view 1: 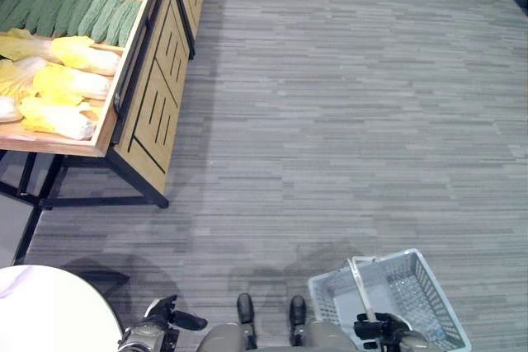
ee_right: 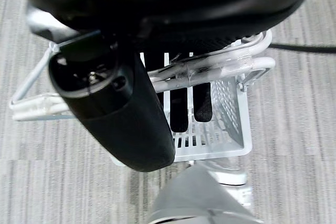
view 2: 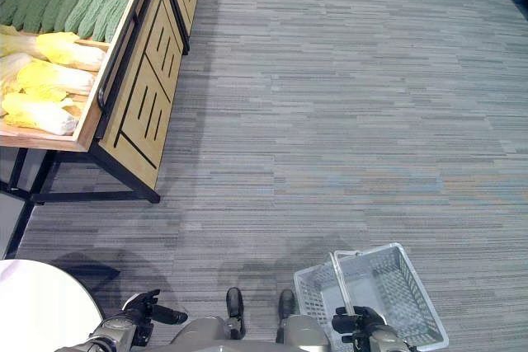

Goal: Get the vegetables into the basket

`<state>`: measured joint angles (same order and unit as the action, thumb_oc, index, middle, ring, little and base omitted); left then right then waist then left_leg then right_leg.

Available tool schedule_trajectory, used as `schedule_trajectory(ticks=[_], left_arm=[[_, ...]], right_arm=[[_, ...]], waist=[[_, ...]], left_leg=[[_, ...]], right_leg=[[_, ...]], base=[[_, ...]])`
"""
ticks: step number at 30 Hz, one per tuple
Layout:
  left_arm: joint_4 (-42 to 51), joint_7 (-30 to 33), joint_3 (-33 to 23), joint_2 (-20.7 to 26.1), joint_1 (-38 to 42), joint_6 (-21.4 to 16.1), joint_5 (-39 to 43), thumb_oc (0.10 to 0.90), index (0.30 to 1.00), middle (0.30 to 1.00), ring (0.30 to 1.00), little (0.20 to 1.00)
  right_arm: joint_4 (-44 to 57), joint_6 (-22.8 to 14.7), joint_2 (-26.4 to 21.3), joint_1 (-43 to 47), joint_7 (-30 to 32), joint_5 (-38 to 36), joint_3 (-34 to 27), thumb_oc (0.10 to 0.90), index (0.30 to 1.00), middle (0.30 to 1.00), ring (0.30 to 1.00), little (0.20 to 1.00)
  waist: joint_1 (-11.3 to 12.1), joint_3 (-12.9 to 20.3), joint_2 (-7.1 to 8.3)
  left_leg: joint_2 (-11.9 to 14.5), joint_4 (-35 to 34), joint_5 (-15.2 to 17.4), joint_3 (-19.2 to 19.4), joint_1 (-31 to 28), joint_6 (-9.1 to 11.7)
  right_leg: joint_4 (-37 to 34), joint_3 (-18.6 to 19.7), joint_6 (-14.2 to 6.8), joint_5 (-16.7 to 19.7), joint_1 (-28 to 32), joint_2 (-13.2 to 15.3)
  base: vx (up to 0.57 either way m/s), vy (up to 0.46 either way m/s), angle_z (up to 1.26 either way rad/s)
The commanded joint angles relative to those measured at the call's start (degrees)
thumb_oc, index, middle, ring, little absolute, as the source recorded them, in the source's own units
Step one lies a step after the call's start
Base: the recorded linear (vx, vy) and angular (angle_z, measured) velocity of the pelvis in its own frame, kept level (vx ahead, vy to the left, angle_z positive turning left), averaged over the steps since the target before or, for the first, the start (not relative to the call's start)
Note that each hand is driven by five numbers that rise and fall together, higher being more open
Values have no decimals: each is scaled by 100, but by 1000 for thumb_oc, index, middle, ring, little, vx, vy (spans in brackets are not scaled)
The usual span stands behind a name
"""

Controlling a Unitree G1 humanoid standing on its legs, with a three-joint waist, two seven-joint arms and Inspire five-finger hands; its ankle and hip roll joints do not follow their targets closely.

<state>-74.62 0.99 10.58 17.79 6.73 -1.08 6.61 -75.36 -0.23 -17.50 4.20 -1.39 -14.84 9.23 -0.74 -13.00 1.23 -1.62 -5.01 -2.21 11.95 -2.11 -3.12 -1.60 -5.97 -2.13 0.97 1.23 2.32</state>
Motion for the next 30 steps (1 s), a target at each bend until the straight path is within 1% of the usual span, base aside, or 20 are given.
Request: schedule_trajectory(ticks=[1, 8, 10, 11, 13, 14, 15, 17, 18, 20, 21, 22, 23, 24, 25, 26, 27, 28, 29, 30], left_arm=[[-170, 33, 94, -120, -51, -66, -159, 900, 1000, 1000, 1000, 1000], [-119, -45, 70, -236, -66, -91, 39, 900, 1000, 1000, 1000, 1000], [-90, -75, 69, -235, -41, -74, 133, 900, 1000, 1000, 1000, 1000], [-61, -81, 24, -243, -30, -67, 275, 900, 1000, 1000, 1000, 1000], [10, -59, -8, -254, -8, -88, 435, 900, 1000, 1000, 1000, 1000], [10, -59, -8, -254, -6, -88, 436, 900, 1000, 1000, 1000, 1000], [62, 9, 11, -271, 4, -122, 425, 900, 1000, 1000, 1000, 1000], [81, 110, -35, -291, -13, -135, 531, 900, 1000, 1000, 1000, 1000], [69, 127, -37, -311, -18, -128, 519, 900, 1000, 1000, 1000, 1000], [72, 168, -10, -308, 4, -162, 491, 900, 1000, 1000, 1000, 1000], [66, 166, -2, -310, 23, -163, 472, 900, 1000, 1000, 1000, 1000], [44, 160, 8, -311, 53, -174, 437, 900, 1000, 1000, 1000, 1000], [40, 167, 6, -311, 58, -165, 445, 900, 1000, 1000, 1000, 1000], [40, 167, 7, -311, 57, -165, 445, 900, 1000, 1000, 1000, 1000], [23, 188, -10, -316, 60, -166, 477, 900, 1000, 1000, 1000, 1000], [23, 188, -10, -316, 59, -167, 477, 900, 1000, 1000, 1000, 1000], [-19, 203, -44, -319, 72, -151, 485, 900, 1000, 1000, 1000, 1000], [-27, 214, -58, -327, 67, -164, 499, 900, 1000, 1000, 1000, 1000], [-27, 214, -58, -327, 67, -164, 499, 900, 1000, 1000, 1000, 1000], [-34, 193, -51, -339, 53, -153, 500, 900, 1000, 1000, 1000, 1000]], right_arm=[[-177, -24, -7, -10, -26, 15, -42, 400, 300, 300, 300, 300], [-190, -30, -12, -55, -55, -138, -154, 400, 300, 300, 300, 300], [-152, -49, -36, -45, -32, -243, -221, 400, 300, 300, 300, 300], [-114, -53, -45, -47, -31, -311, -249, 400, 300, 300, 300, 300], [-26, -88, -50, -17, 13, -452, -297, 400, 300, 300, 300, 300], [-25, -87, -50, -16, 13, -453, -297, 400, 300, 300, 300, 300], [5, -128, -44, -14, 104, -527, -360, 400, 300, 300, 300, 300], [13, -167, -28, 7, 192, -507, -341, 400, 300, 300, 300, 300], [22, -173, -5, 16, 207, -519, -332, 400, 300, 300, 300, 300], [44, -202, 7, 32, 227, -530, -307, 400, 300, 300, 300, 300], [41, -197, 12, 45, 228, -531, -290, 400, 300, 300, 300, 300], [7, -196, 6, 58, 228, -523, -276, 400, 300, 300, 300, 300], [10, -203, 18, 62, 239, -526, -268, 400, 300, 300, 300, 300], [9, -203, 17, 62, 239, -526, -268, 400, 300, 300, 300, 300], [40, -197, 64, 30, 234, -517, -258, 400, 300, 300, 300, 300], [41, -197, 65, 29, 235, -517, -258, 400, 300, 300, 300, 300], [66, -199, 96, 2, 231, -491, -221, 400, 300, 300, 300, 300], [62, -197, 109, -21, 227, -476, -205, 400, 300, 300, 300, 300], [62, -197, 109, -21, 227, -476, -205, 400, 300, 300, 300, 300], [45, -199, 136, -68, 199, -463, -174, 400, 300, 300, 300, 300]], waist=[[79, 257, 2], [-3, 318, -38], [-58, 248, -68], [-77, 195, -82], [-103, 57, -87], [-99, 59, -82], [-105, -118, -88], [-63, -256, -84], [-68, -297, -88], [-84, -327, -109], [-93, -324, -102], [-99, -310, -96], [-68, -294, -82], [-68, -288, -86], [-44, -272, -29], [-49, -274, -32], [-39, -264, 29], [-35, -256, 50], [-36, -257, 49], [-40, -214, 52]], left_leg=[[-65, 574, 736, 24, 161, -88], [-132, 626, 825, 86, 210, -149], [-154, 756, 911, 97, 265, -214], [-155, 801, 945, 92, 271, -238], [-152, 916, 1016, 88, 275, -274], [-156, 926, 1021, 93, 285, -275], [-153, 1049, 1138, 180, 228, -329], [-136, 1055, 1185, 315, 110, -339], [-128, 1045, 1195, 344, 67, -333], [-97, 1007, 1160, 339, 73, -278], [-93, 994, 1151, 329, 89, -253], [-79, 964, 1147, 310, 97, -224], [-70, 958, 1152, 334, 122, -204], [-66, 959, 1153, 333, 126, -203], [-55, 940, 1176, 346, 72, -158], [-52, 938, 1176, 341, 67, -156], [-56, 883, 1198, 349, -38, -121], [-58, 847, 1200, 347, -98, -102], [-58, 847, 1200, 346, -99, -102], [-40, 784, 1197, 285, -216, -40]], right_leg=[[265, 352, -382, -140, -316, 273], [211, 441, -451, -67, -381, 327], [559, 496, -484, -162, -521, 331], [851, 505, -486, -263, -618, 319], [1403, 499, -490, -342, -847, 301], [1438, 506, -491, -360, -869, 305], [2000, 418, -512, -288, -1123, 347], [2236, 215, -546, -112, -1296, 387], [2223, 220, -562, -52, -1347, 359], [1771, 383, -541, -8, -1416, 200], [1521, 453, -542, 24, -1412, 158], [995, 563, -523, 128, -1408, 109], [744, 623, -529, 236, -1521, 101], [725, 621, -529, 248, -1516, 98], [363, 558, -550, 403, -1596, 104], [343, 551, -549, 412, -1581, 102], [153, 424, -578, 507, -1609, 88], [161, 328, -586, 560, -1614, 70], [160, 327, -586, 560, -1613, 70], [171, 271, -549, 477, -1530, 54]], base=[[5, 40, -18], [19, 76, -16], [41, 151, -12], [29, 97, -12], [18, 72, -8], [42, 98, -2], [65, 88, -3], [100, 73, -17], [113, 20, -32], [127, -17, -27], [148, -61, -9], [145, -77, 2], [112, -61, 3], [177, -104, -2], [133, -78, 2], [290, -171, 5], [253, -152, 10], [252, -152, 10], [229, -133, 8], [344, -226, 6]])
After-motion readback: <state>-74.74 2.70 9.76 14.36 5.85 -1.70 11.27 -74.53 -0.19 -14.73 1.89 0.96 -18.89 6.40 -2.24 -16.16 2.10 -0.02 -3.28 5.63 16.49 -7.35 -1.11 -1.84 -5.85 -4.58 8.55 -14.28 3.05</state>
